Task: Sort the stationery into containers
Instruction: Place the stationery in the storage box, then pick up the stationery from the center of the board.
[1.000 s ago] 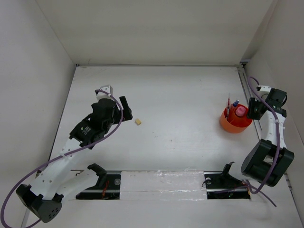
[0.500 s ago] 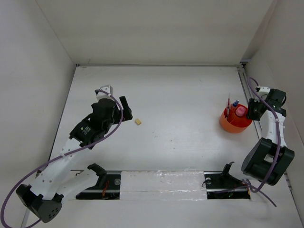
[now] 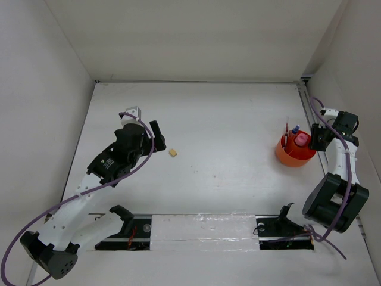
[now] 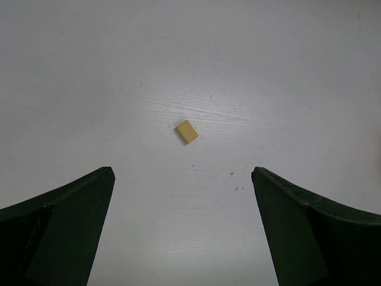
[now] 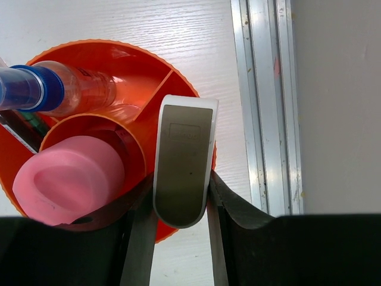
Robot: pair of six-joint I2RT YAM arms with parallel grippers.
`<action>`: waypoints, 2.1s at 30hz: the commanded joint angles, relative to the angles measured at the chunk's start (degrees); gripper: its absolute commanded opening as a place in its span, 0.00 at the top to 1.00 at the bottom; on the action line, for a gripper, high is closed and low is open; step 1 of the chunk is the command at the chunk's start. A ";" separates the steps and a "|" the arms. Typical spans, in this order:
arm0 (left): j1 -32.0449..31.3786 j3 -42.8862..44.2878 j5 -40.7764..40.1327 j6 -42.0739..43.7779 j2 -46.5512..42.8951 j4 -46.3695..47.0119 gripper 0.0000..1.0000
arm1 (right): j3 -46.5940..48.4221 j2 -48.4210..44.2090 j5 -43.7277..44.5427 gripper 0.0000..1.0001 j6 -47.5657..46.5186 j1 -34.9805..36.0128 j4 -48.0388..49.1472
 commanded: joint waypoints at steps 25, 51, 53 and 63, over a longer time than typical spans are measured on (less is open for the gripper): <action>0.08 0.46 -1.43 0.53 -0.45 0.18 0.00 | 2.80 -5.72 4.52 0.52 -0.62 0.11 2.78; 0.08 2.13 -8.45 -2.45 8.59 -3.15 0.00 | 35.06 -7.13 43.37 0.38 14.06 72.16 6.74; 0.08 2.83 -9.68 -3.94 10.18 -3.69 0.00 | 35.05 -5.72 42.76 0.40 14.06 75.25 5.08; 0.08 8.19 -16.95 -13.51 15.81 -10.89 0.00 | 15.37 -3.80 25.11 0.45 21.61 76.67 19.04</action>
